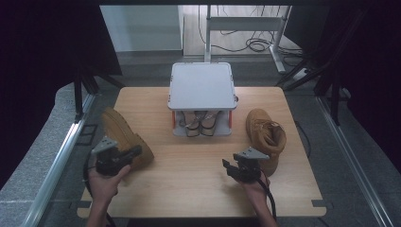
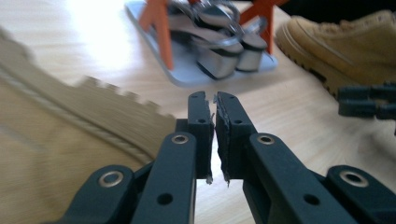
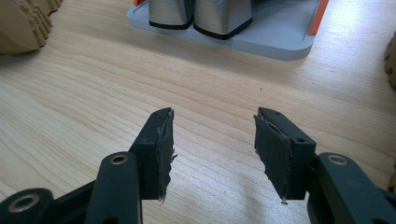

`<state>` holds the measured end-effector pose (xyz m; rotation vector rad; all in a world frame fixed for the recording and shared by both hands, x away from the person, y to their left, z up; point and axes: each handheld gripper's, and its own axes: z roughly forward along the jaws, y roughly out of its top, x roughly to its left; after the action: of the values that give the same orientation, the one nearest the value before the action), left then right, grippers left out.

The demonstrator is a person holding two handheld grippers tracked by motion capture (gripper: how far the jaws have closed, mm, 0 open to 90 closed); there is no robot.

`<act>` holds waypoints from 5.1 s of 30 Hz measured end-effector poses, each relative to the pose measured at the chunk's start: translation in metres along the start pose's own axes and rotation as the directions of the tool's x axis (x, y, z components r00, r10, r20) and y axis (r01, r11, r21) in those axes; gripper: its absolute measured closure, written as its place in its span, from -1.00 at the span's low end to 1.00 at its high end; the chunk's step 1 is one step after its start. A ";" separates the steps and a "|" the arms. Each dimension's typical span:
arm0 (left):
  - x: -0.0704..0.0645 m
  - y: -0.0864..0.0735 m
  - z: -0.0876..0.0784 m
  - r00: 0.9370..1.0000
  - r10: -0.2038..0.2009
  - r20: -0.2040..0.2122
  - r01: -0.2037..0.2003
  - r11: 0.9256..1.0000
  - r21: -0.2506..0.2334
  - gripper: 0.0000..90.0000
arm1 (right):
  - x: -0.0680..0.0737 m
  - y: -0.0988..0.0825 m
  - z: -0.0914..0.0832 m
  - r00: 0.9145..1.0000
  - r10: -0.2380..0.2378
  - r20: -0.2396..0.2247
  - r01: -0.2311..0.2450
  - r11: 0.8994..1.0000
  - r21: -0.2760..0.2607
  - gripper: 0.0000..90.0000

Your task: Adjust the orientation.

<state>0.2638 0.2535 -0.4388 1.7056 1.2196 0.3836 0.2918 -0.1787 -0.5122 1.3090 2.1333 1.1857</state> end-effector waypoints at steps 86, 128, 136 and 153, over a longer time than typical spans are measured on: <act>0.078 -0.069 -0.028 0.963 -0.193 -0.186 0.211 0.974 0.078 0.99 | 0.000 -0.004 0.007 1.000 0.014 0.003 -0.014 1.000 0.013 0.04; 0.046 -0.020 0.007 0.989 -0.093 -0.114 0.100 0.993 0.058 1.00 | -0.006 -0.002 0.001 0.999 0.032 0.012 -0.032 0.999 -0.011 0.04; 0.038 -0.005 0.018 0.992 -0.063 -0.106 0.069 0.996 0.054 1.00 | -0.005 -0.002 0.001 1.000 0.027 0.016 -0.026 1.000 -0.008 0.04; 0.014 0.055 0.066 0.999 0.004 -0.032 -0.002 0.998 0.055 1.00 | -0.008 -0.004 0.003 0.999 0.031 0.024 -0.031 1.000 -0.003 0.04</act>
<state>0.3470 0.2298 -0.4286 1.7540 1.2616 0.3841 0.2956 -0.1852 -0.5176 1.3531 2.1015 1.1780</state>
